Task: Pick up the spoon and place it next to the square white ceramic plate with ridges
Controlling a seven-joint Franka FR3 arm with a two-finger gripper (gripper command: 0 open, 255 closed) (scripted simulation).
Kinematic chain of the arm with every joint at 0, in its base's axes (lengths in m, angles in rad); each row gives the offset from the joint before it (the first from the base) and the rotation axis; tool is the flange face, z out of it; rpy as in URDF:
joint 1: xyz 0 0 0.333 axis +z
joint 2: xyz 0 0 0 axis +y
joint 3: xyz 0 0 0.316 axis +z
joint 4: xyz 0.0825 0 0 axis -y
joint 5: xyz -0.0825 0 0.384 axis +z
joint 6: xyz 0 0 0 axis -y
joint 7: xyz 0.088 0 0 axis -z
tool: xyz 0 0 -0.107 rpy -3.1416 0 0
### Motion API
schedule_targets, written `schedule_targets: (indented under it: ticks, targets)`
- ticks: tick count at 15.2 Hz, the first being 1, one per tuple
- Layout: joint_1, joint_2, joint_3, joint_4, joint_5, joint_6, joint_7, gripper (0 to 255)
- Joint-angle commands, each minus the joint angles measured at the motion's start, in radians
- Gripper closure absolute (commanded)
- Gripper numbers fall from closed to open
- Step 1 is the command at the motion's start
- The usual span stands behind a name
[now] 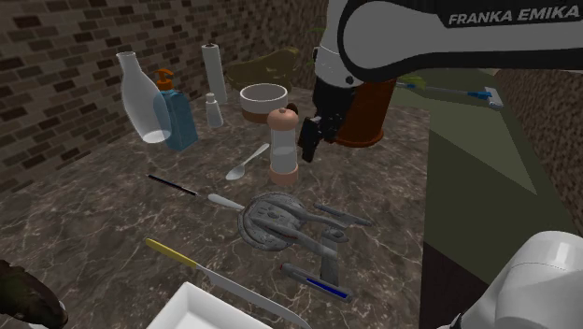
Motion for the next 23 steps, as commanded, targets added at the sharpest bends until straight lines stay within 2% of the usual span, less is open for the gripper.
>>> schedule_targets:
  ticks: [1, 8, 16, 23]
  targets:
    - [0.004, 0.082, 0.025, 0.048, -0.009, 0.038, 0.012, 0]
    - [0.021, 0.339, 0.104, 0.236, -0.074, 0.110, 0.070, 0]
    - [0.072, 0.654, 0.165, 0.530, -0.209, 0.117, 0.152, 0]
    - [0.077, 0.688, 0.161, 0.493, -0.224, 0.187, 0.161, 0]
